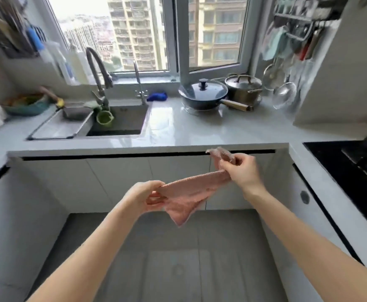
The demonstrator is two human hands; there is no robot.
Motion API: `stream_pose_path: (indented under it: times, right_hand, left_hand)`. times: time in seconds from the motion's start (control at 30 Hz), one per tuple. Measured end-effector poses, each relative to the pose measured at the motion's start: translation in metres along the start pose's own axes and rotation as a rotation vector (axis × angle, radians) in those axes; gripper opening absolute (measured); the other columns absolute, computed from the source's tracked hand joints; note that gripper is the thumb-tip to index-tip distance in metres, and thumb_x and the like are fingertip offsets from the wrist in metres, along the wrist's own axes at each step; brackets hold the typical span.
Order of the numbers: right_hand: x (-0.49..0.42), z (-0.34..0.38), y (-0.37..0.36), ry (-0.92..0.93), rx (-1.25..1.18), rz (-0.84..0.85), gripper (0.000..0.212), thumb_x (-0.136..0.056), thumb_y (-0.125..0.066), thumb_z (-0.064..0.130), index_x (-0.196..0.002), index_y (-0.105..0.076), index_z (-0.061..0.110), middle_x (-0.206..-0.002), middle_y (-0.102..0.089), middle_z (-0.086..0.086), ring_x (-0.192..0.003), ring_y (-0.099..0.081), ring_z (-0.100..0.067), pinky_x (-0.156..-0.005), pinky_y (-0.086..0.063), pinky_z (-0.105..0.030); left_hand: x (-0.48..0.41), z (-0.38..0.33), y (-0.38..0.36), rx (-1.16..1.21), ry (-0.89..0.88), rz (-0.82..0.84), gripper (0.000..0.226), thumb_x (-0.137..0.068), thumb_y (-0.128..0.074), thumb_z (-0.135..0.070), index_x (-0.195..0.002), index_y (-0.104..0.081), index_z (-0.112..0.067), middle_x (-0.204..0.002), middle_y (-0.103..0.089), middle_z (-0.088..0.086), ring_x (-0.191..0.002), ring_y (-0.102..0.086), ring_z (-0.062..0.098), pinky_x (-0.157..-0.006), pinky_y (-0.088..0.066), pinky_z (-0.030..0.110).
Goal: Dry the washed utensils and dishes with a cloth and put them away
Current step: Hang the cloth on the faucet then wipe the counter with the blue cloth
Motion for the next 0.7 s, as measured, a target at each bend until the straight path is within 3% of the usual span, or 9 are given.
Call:
stream_pose_path:
  times: [0.07,0.17,0.27,0.33,0.5,0.6,0.7]
  right_hand:
    - [-0.028,0.042,-0.036,0.065,0.150,-0.016,0.015,-0.075,-0.071,0.026,-0.067,-0.067,0.015,-0.056,-0.063,0.010,-0.062,-0.057,-0.019,-0.057,-0.042,-0.030]
    - [-0.069,0.096,-0.087,0.139,0.345,-0.053,0.024,-0.074,-0.070,0.037,-0.078,-0.069,0.014,-0.080,-0.070,-0.007,-0.082,-0.062,-0.031,-0.064,-0.044,-0.031]
    - [-0.112,0.137,-0.137,0.181,0.449,0.007,0.031,-0.076,-0.066,0.044,-0.068,-0.064,0.014,-0.077,-0.069,-0.006,-0.081,-0.060,-0.027,-0.060,-0.037,-0.028]
    - [-0.144,0.158,-0.167,0.178,0.431,0.053,0.029,-0.075,-0.066,0.043,-0.064,-0.061,0.017,-0.076,-0.068,-0.003,-0.081,-0.061,-0.024,-0.061,-0.036,-0.028]
    - [-0.243,0.204,-0.249,0.238,0.174,0.184,0.025,-0.075,-0.072,0.034,-0.058,-0.062,0.018,-0.067,-0.066,-0.005,-0.072,-0.059,-0.021,-0.063,-0.043,-0.032]
    - [-0.303,0.224,-0.295,0.270,0.077,0.280,0.028,-0.074,-0.074,0.029,-0.067,-0.066,0.003,-0.071,-0.067,-0.014,-0.069,-0.062,-0.024,-0.064,-0.055,-0.043]
    - [-0.353,0.252,-0.335,0.269,0.008,0.425,0.020,-0.077,-0.075,0.019,-0.071,-0.064,0.003,-0.070,-0.064,-0.010,-0.065,-0.060,-0.018,-0.053,-0.051,-0.029]
  left_hand:
    - [-0.015,-0.040,0.042,-0.036,-0.117,-0.109,0.007,-0.084,-0.064,-0.010,-0.078,-0.062,-0.008,-0.078,-0.061,0.011,-0.070,-0.059,0.022,-0.061,-0.049,0.027]
    - [-0.037,-0.104,0.102,-0.164,-0.338,-0.307,0.014,-0.081,-0.069,-0.014,-0.069,-0.062,-0.010,-0.075,-0.056,0.008,-0.066,-0.049,0.016,-0.056,-0.035,0.025]
    - [-0.063,-0.163,0.156,-0.202,-0.460,-0.456,0.014,-0.078,-0.073,-0.017,-0.068,-0.067,-0.009,-0.073,-0.062,0.006,-0.073,-0.055,0.017,-0.070,-0.044,0.028]
    - [-0.085,-0.197,0.187,-0.197,-0.495,-0.526,0.017,-0.078,-0.074,-0.024,-0.071,-0.068,-0.010,-0.080,-0.065,0.005,-0.084,-0.057,0.020,-0.083,-0.045,0.031]
    - [-0.156,-0.280,0.246,-0.080,-0.545,-0.550,0.019,-0.080,-0.073,-0.023,-0.073,-0.063,-0.010,-0.082,-0.066,0.009,-0.081,-0.059,0.021,-0.063,-0.047,0.027]
    - [-0.200,-0.321,0.272,-0.058,-0.542,-0.583,0.020,-0.078,-0.075,-0.023,-0.080,-0.066,-0.006,-0.087,-0.068,0.012,-0.085,-0.063,0.024,-0.078,-0.055,0.037]
    - [-0.237,-0.363,0.296,0.020,-0.520,-0.615,0.023,-0.076,-0.078,-0.018,-0.088,-0.064,-0.004,-0.091,-0.066,0.012,-0.086,-0.064,0.024,-0.076,-0.057,0.035]
Point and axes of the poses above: each hand's wrist, its own x-axis away from the middle knuckle, its own y-axis out of the back of the hand, z = x × y, the point moved 5 cm from there along -x, towards the middle knuckle
